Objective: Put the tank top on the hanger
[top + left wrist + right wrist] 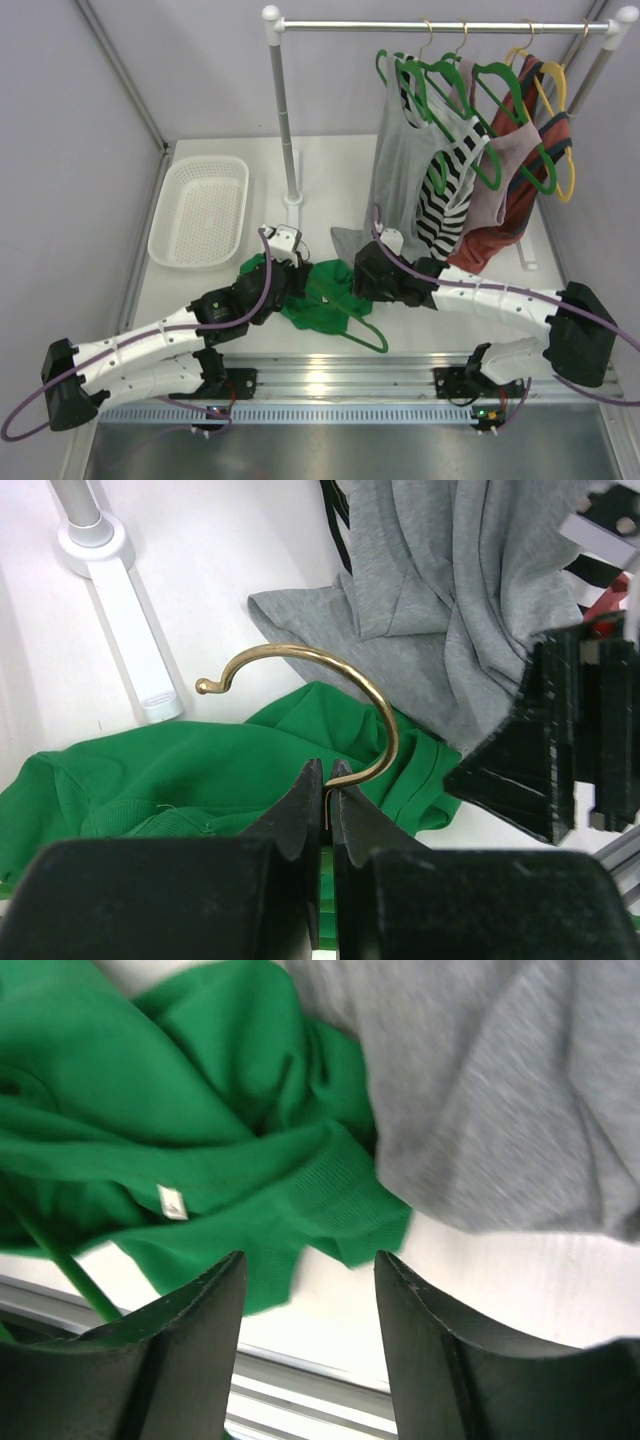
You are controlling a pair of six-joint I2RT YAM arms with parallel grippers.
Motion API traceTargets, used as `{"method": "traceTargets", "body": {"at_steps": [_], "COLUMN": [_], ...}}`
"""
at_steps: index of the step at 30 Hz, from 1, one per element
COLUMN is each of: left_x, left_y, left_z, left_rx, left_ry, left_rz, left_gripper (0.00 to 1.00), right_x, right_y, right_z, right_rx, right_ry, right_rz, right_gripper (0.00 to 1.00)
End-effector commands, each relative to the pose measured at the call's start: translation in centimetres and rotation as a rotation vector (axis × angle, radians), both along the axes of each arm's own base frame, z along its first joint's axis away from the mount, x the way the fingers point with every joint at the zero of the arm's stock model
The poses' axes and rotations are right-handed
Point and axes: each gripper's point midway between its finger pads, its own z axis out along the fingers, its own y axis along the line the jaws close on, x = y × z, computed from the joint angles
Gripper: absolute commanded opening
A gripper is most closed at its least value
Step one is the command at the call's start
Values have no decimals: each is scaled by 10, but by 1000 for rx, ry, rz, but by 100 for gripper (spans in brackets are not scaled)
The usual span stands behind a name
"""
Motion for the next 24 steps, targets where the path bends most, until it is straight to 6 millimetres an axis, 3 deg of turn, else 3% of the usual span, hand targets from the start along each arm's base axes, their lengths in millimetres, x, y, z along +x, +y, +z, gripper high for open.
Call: {"method": "traceTargets", "body": {"at_steps": [1,2,6,14,17,18,19,24], "left_x": [3,4,3,2,2,2,2,2], "left_y": [-10,-10,-10,-11,-12,-11,-11,-9], "left_z": [30,31,33,28,27,28,28,30], "left_rx": [-105,-103,-101,-96,-94,-97,-95,-99], "left_ry": [-50,-55,-59,-51,-52,-54,-54,-60], "left_rz": [-1,-2,-10,-15,-17,-12,-11,-7], "left_gripper": [0,0,0,0,0,0,0,0], "right_x": [24,28,35,32,30,28,27,20], "right_y": [19,25,28,18,12,12,11,1], "right_z": [20,24,1,-21,-27,-26,-26,-32], "right_rx": [25,32,-24,-95,-106,-102,-103,-111], "right_ry": [-33,-37,11,42,48,45,46,53], "right_rz": [-11,-5,-4,-9,-17,-17,-16,-18], "right_gripper": [55,55,56,54,41,30,24,13]}}
